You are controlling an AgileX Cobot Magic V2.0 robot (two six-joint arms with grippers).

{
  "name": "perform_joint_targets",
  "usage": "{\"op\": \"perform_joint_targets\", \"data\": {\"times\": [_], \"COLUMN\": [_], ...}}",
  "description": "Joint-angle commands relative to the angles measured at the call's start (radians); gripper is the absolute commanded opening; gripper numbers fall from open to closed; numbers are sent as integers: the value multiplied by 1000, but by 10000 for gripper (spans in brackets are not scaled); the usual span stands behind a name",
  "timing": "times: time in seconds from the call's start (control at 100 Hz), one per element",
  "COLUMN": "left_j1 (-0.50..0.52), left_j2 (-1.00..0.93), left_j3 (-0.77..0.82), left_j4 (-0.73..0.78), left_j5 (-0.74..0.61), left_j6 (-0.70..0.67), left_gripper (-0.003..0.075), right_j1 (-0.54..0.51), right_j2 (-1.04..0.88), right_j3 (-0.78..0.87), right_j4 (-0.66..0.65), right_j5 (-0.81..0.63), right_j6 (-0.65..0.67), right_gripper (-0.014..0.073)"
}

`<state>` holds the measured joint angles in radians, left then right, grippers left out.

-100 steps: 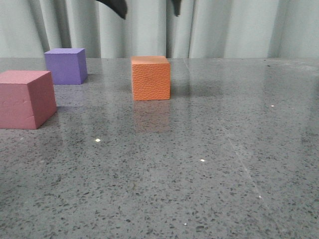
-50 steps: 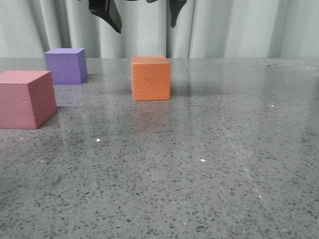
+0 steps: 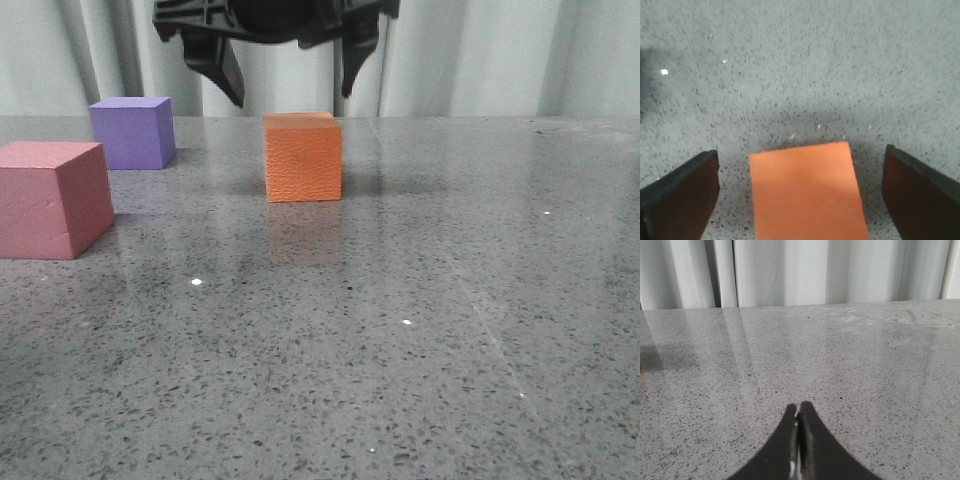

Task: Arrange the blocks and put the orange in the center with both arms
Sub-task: 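Lower the left gripper over the orange cube and close on it, then lift the orange cube with the left gripper toward the purple cube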

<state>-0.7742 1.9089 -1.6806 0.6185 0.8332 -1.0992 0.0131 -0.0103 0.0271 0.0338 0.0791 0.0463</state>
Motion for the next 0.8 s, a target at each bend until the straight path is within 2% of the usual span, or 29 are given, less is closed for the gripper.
{"op": "perform_joint_targets", "data": {"times": [0.0, 0.27, 0.34, 0.46, 0.68, 0.79], "left_j1": [-5, -5, -5, -5, -5, -8], "left_j2": [-34, 10, 12, 14, 14, -1], "left_j3": [-36, -33, -33, -33, -33, -35], "left_j4": [14, 8, 5, 0, 0, 0], "left_j5": [-24, 18, 18, 18, 18, 12], "left_j6": [-10, -10, -10, -10, 3, 14], "left_gripper": [616, 615, 591, 482, 179, 99], "right_j1": [-6, -6, -6, -6, -6, -6], "right_j2": [12, 12, 12, 12, 12, 12], "right_j3": [-13, -13, -13, -13, -13, -13], "right_j4": [5, 5, 5, 5, 5, 5], "right_j5": [-79, -79, -79, -79, -79, -79], "right_j6": [-7, -7, -7, -7, -7, -7], "right_gripper": [-68, -68, -68, -68, -68, -68]}}
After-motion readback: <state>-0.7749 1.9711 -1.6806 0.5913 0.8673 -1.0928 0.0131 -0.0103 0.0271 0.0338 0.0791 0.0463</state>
